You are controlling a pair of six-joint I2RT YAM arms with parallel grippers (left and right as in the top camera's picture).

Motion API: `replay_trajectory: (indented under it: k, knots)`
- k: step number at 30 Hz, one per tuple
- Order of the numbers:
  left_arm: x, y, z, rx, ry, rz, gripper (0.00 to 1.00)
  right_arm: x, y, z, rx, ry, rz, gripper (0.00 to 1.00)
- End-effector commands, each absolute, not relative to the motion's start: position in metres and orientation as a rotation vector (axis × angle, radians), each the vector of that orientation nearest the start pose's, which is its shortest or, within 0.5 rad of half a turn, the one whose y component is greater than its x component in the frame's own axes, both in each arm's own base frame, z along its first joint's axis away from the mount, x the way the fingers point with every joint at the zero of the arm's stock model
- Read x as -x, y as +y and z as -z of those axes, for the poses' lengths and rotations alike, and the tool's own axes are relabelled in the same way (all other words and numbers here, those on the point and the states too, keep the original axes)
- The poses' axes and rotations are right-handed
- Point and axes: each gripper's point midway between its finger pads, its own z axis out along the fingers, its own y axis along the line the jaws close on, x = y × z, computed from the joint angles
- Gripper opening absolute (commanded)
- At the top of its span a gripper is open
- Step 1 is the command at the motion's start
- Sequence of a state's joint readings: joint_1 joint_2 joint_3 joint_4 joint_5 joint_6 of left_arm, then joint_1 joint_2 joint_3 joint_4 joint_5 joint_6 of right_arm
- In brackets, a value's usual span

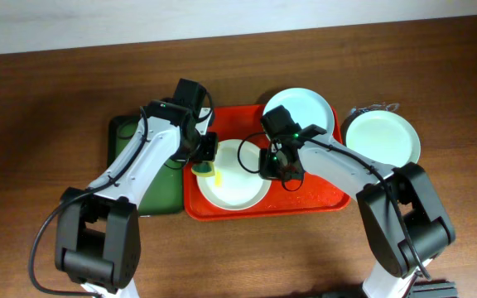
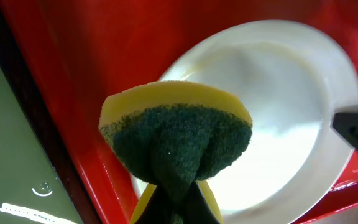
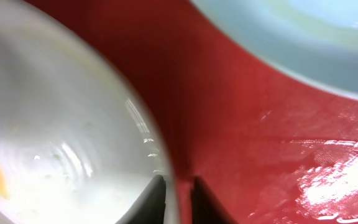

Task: Clean dirty plates on tray and stack at the side
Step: 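Scrub the plate held by the right gripper with the sponge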

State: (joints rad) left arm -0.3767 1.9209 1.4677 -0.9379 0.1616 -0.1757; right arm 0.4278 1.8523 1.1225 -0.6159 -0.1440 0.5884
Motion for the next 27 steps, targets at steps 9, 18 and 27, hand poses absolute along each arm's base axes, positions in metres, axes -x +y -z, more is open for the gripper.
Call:
replay_trajectory:
  k: [9, 18, 27]
  knots:
    - [-0.355, -0.196, -0.04, -0.303, 3.042, 0.322, 0.0, -0.323, 0.176, -0.006, -0.218, 3.004, -0.348, 0.04]
    - [-0.344, -0.207, 0.016, -0.285, 3.145, 0.234, 0.0, -0.323, 0.176, -0.006, -0.218, 3.004, -0.348, 0.04]
    - [-0.372, -0.23, -0.062, -0.329, 2.956, 0.682, 0.0, -0.323, 0.176, -0.006, -0.218, 3.004, -0.347, 0.04]
